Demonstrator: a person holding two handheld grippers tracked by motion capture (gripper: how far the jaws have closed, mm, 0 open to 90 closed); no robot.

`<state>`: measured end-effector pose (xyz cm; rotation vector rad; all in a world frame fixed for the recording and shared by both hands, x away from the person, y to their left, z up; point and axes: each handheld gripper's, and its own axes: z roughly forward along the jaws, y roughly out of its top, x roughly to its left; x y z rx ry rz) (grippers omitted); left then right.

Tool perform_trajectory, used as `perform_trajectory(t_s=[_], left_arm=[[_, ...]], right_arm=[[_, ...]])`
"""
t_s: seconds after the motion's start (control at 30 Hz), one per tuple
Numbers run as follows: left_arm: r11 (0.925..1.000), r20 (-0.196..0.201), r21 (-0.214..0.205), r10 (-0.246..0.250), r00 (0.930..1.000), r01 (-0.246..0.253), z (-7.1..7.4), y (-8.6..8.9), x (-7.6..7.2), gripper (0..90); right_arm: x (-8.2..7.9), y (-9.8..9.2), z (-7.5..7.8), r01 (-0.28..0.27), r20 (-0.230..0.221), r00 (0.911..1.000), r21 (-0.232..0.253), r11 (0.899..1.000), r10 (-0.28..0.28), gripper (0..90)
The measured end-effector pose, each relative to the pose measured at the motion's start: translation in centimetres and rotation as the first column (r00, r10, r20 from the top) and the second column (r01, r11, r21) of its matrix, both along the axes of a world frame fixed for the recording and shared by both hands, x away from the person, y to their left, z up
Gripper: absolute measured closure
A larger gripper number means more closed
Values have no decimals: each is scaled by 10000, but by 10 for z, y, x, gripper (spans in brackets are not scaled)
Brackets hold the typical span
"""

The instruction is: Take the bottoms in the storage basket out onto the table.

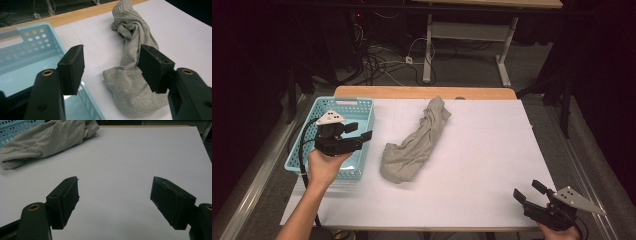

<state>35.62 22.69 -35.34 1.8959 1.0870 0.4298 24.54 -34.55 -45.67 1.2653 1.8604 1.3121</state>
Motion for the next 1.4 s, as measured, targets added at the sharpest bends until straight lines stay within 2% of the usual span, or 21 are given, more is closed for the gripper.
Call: perform_trajectory(t_s=[0.53,0.67,0.97,1.4], left_arm=[[9998,145,-205,91,9999,-88,-8,7,-13,371],[9999,250,-76,119,9996,-117,-9,8,-18,370],[9997,387,-200,176,9991,-168,-12,11,-25,369],[9995,419,-264,182,9990,-171,-24,14,-40,362]], right_arm=[[0,0,0,42,16,10000,2,10000,-42,230],[0,0,0,51,-4,10000,-8,10000,-51,230],[0,0,0,60,6,10000,-16,10000,-60,230],[-1,0,0,86,11,10000,-17,10000,-86,230]])
